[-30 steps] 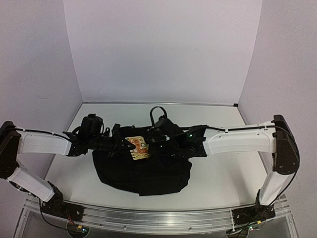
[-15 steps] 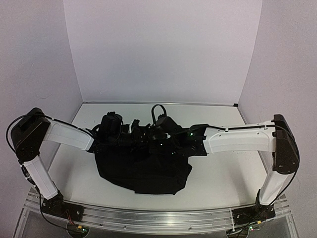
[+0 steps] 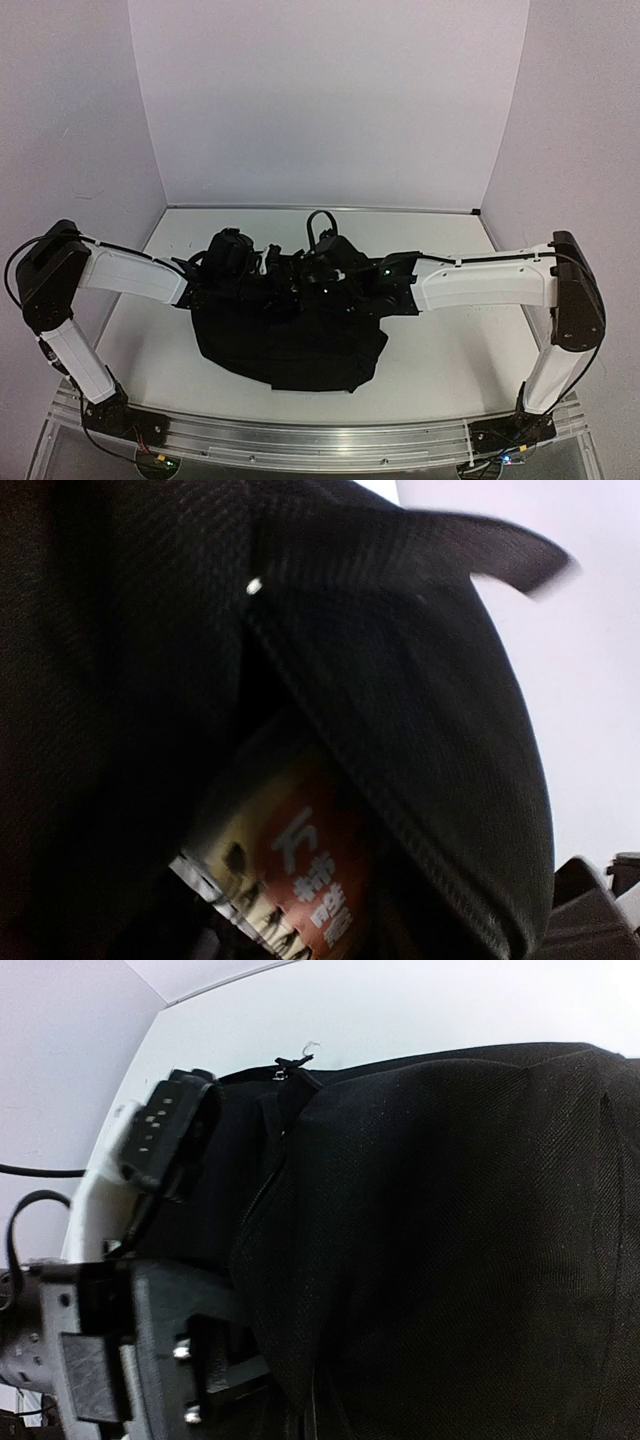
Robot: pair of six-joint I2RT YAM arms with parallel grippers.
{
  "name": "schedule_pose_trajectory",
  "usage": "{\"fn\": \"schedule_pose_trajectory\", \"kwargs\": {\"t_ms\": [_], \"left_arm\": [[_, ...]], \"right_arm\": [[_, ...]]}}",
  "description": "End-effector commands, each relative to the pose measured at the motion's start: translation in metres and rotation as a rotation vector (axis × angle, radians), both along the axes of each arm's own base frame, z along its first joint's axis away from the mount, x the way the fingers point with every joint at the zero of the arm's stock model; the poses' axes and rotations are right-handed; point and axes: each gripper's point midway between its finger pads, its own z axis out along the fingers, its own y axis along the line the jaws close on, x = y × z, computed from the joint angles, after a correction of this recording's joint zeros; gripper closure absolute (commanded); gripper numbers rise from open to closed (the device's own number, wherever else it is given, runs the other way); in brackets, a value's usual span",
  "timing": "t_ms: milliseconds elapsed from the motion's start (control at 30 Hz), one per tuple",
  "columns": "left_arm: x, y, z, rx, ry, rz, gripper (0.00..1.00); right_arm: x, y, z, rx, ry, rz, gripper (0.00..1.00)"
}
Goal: Pack the student bag
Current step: Place the stationery in the student bag, then zip the student bag at the center of the board.
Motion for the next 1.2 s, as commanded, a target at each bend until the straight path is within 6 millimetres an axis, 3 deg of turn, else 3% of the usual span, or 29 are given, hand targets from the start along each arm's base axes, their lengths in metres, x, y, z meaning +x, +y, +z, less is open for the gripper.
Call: {"fn": "schedule_pose_trajectory", "kwargs": {"t_ms": [0, 100, 333, 433, 533, 567, 700, 833, 1033, 1167], "left_arm": [[-0.008, 0.012, 0.024, 0.049, -0.087, -0.007, 0.44], [-0.011, 0.012, 0.023, 0.052, -0.075, -0.018, 0.41], [-0.012, -0.008, 0.017, 0.014, -0.049, -0.067, 0.71], [-0.01, -0.024, 0.025, -0.018, -0.07, -0.099, 0.75], [-0.006, -0.028, 0.031, -0.024, -0.086, -0.094, 0.76], [-0.006, -0.025, 0.033, -0.02, -0.095, -0.084, 0.75], [-0.011, -0.004, 0.04, 0.033, -0.122, -0.038, 0.61], [-0.021, 0.027, 0.053, 0.103, -0.145, 0.013, 0.48], [-0.03, 0.071, 0.065, 0.204, -0.163, 0.098, 0.31], [-0.024, 0.091, 0.076, 0.236, -0.192, 0.155, 0.24]], "right_arm": [[-0.006, 0.019, 0.046, 0.148, -0.048, 0.045, 1.0], [-0.005, 0.021, 0.043, 0.144, -0.042, 0.051, 1.0], [-0.006, 0.024, 0.041, 0.142, -0.036, 0.057, 1.0], [-0.006, 0.024, 0.04, 0.141, -0.036, 0.061, 1.0], [-0.006, 0.023, 0.043, 0.142, -0.041, 0.06, 1.0], [-0.006, 0.021, 0.044, 0.141, -0.045, 0.059, 0.98], [-0.001, 0.011, 0.054, 0.138, -0.067, 0.049, 0.7], [0.014, -0.001, 0.057, 0.128, -0.062, 0.05, 0.54], [0.047, -0.013, 0.047, 0.112, -0.031, 0.082, 0.39], [0.07, -0.014, 0.042, 0.106, -0.023, 0.114, 0.35]]}}
